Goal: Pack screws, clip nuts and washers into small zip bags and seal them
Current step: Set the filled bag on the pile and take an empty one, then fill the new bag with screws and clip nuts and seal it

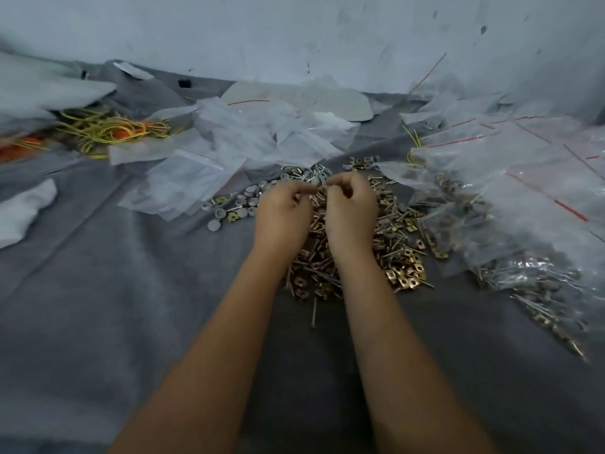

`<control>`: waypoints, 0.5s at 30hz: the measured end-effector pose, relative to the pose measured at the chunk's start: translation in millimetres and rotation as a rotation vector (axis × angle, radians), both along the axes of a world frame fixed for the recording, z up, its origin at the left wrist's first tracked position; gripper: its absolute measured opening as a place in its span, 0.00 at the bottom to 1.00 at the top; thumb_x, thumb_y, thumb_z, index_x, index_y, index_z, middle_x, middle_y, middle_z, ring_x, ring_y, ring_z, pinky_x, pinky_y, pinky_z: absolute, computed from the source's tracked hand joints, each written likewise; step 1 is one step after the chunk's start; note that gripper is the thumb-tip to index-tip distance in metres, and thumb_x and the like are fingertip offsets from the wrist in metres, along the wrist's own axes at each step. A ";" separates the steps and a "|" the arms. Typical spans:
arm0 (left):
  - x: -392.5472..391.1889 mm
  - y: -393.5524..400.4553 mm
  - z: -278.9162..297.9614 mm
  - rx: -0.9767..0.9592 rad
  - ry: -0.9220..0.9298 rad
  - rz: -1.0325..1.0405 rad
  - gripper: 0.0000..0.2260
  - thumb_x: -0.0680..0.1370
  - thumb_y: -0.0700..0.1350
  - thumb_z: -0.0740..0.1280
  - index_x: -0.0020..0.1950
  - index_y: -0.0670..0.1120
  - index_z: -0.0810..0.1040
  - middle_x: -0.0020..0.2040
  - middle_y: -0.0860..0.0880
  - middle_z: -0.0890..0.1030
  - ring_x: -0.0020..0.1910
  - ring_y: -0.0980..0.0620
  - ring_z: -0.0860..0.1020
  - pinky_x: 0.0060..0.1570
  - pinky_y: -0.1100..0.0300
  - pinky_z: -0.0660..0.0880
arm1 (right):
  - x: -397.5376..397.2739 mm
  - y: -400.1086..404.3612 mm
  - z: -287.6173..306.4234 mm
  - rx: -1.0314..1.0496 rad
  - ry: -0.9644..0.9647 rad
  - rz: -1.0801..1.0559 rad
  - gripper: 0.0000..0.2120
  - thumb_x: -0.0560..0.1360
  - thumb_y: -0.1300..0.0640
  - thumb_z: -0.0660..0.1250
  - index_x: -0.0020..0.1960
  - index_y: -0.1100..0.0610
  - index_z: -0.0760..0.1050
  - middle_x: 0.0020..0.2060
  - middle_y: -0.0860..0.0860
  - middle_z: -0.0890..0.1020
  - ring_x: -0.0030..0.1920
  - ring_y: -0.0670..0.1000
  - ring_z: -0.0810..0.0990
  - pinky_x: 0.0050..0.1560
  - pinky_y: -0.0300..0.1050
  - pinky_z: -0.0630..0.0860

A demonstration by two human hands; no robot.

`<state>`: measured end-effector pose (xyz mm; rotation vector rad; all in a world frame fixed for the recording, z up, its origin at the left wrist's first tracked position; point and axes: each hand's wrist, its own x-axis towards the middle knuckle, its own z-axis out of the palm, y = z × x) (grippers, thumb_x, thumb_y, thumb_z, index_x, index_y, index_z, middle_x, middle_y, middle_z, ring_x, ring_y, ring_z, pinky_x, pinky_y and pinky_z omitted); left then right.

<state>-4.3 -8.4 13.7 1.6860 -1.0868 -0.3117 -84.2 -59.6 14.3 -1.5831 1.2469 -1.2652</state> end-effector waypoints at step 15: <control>67.5 11.6 -19.7 0.422 -0.357 0.424 0.24 0.78 0.46 0.61 0.74 0.45 0.65 0.69 0.41 0.70 0.68 0.39 0.67 0.66 0.48 0.61 | 11.9 7.3 -8.7 -0.159 0.252 0.288 0.10 0.77 0.61 0.61 0.46 0.48 0.79 0.40 0.43 0.79 0.32 0.43 0.75 0.31 0.41 0.70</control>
